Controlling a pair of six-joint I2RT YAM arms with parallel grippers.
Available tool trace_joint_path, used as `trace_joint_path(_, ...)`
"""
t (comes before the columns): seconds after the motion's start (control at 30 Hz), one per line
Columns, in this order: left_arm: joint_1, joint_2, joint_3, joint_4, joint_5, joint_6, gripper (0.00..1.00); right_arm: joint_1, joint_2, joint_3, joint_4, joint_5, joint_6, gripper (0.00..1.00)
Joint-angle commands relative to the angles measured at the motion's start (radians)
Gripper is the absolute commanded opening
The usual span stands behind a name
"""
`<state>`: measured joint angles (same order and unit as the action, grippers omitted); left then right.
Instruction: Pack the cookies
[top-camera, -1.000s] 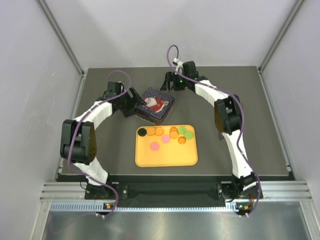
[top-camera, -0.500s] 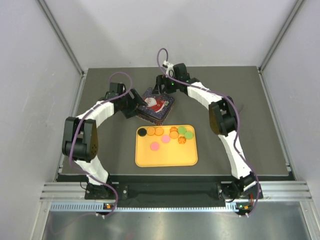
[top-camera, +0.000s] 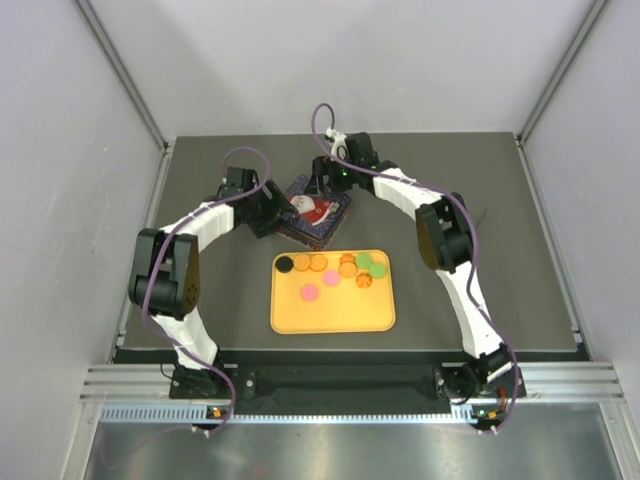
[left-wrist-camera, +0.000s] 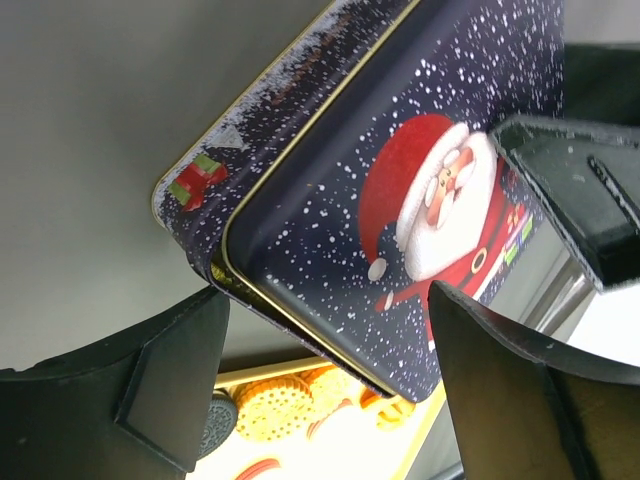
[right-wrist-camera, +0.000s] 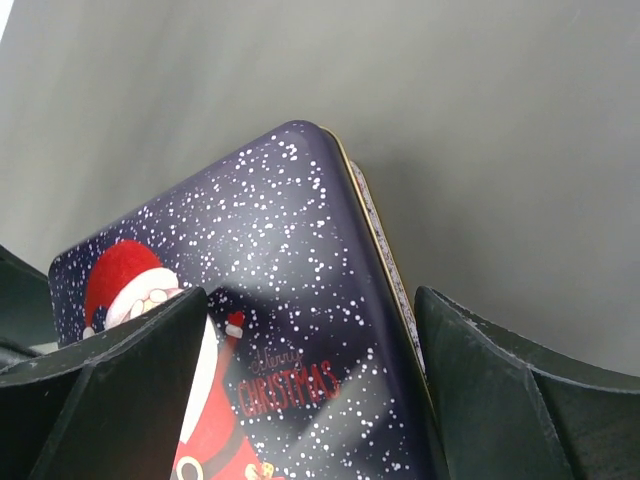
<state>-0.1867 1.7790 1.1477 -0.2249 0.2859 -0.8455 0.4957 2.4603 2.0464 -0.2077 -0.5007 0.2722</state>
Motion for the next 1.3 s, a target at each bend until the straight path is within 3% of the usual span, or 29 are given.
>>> trace_joint_path(0.0, -0.016, -0.001, -0.002, 0.088, -0.043, -0.024, 0.85, 0.030, -0.076, -0.041, 0.002, 0.013, -0.041, 0.84)
trace_joint_path(0.33, -0.049, 0.045, 0.050, 0.102, -0.079, -0.017, 0.79, 0.046, -0.162, -0.193, 0.065, 0.045, -0.034, 0.85)
trace_joint_path(0.57, -0.077, 0.054, 0.064, 0.122, -0.109, -0.023, 0.76, 0.070, -0.202, -0.219, 0.060, 0.103, -0.036, 0.87)
trace_joint_path(0.77, -0.094, 0.072, 0.096, 0.119, -0.108, -0.021, 0.66, 0.084, -0.210, -0.230, 0.034, 0.134, -0.042, 0.88)
trace_joint_path(1.0, -0.099, 0.086, 0.130, 0.087, -0.117, -0.003, 0.66, 0.076, -0.199, -0.259, 0.028, 0.145, -0.031, 0.88)
trace_joint_path(1.27, -0.102, 0.126, 0.175, 0.038, -0.123, 0.031, 0.66, 0.037, -0.257, -0.445, 0.200, 0.068, 0.050, 0.84)
